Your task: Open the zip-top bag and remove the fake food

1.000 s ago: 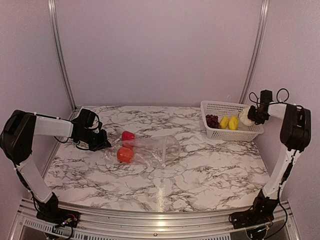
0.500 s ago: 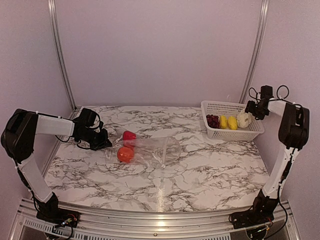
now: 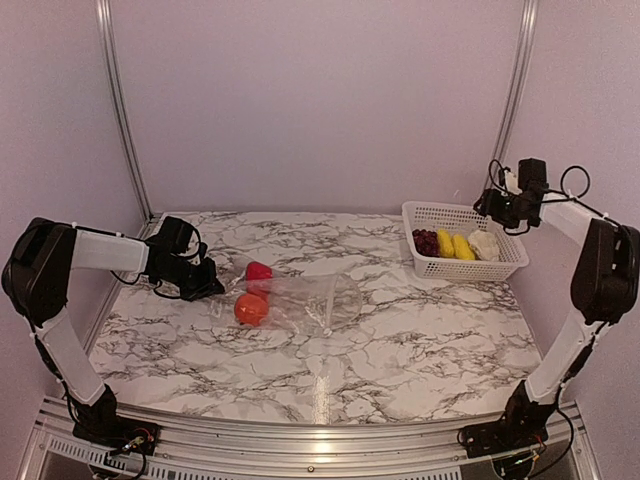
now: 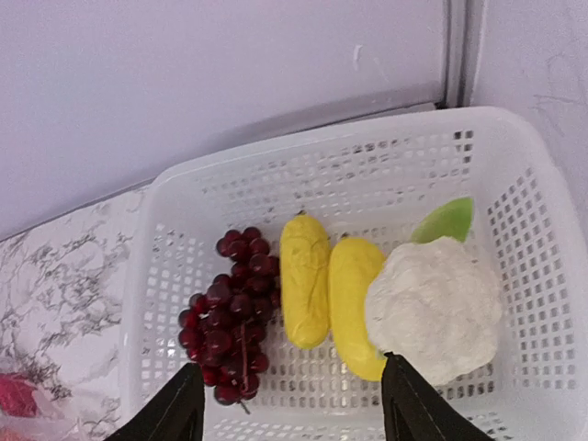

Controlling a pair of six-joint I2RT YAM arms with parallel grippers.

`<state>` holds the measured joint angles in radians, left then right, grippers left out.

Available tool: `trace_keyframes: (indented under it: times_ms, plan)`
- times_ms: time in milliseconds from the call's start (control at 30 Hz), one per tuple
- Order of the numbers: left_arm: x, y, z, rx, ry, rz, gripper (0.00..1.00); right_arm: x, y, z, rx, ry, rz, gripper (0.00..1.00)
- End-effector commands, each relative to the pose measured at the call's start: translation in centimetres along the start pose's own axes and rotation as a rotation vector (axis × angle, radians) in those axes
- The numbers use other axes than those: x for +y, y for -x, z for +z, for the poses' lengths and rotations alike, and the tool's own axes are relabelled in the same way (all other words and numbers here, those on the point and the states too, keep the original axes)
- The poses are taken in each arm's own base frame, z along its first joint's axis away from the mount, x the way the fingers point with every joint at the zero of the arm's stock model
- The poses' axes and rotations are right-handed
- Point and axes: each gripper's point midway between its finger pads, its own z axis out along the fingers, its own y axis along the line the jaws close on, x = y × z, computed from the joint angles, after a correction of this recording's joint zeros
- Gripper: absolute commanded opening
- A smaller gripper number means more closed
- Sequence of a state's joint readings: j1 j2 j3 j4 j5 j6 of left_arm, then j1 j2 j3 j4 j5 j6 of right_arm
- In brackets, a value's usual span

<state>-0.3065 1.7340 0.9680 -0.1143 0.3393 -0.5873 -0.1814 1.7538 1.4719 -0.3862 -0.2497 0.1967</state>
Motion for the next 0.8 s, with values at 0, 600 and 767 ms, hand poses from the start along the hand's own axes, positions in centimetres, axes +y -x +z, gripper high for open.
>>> trace_keyframes:
  times_ms: [0,600,767]
  plan:
    - [0.1,-0.5,-0.4,0.007,-0.013,0.006,0.00,8.2,-5.4,-1.4,0.092,0.243,-0.006,0.61]
    - [-0.4,-0.5,-0.3,0.004,-0.045,-0.004,0.00,29.3,-27.9,-4.6,0.522,0.750,-0.095,0.37]
    - [-0.4,-0.8,-0.2,0.005,-0.055,-0.018,0.00,32.8,-30.8,-3.2,0.565,0.834,-0.150,0.27]
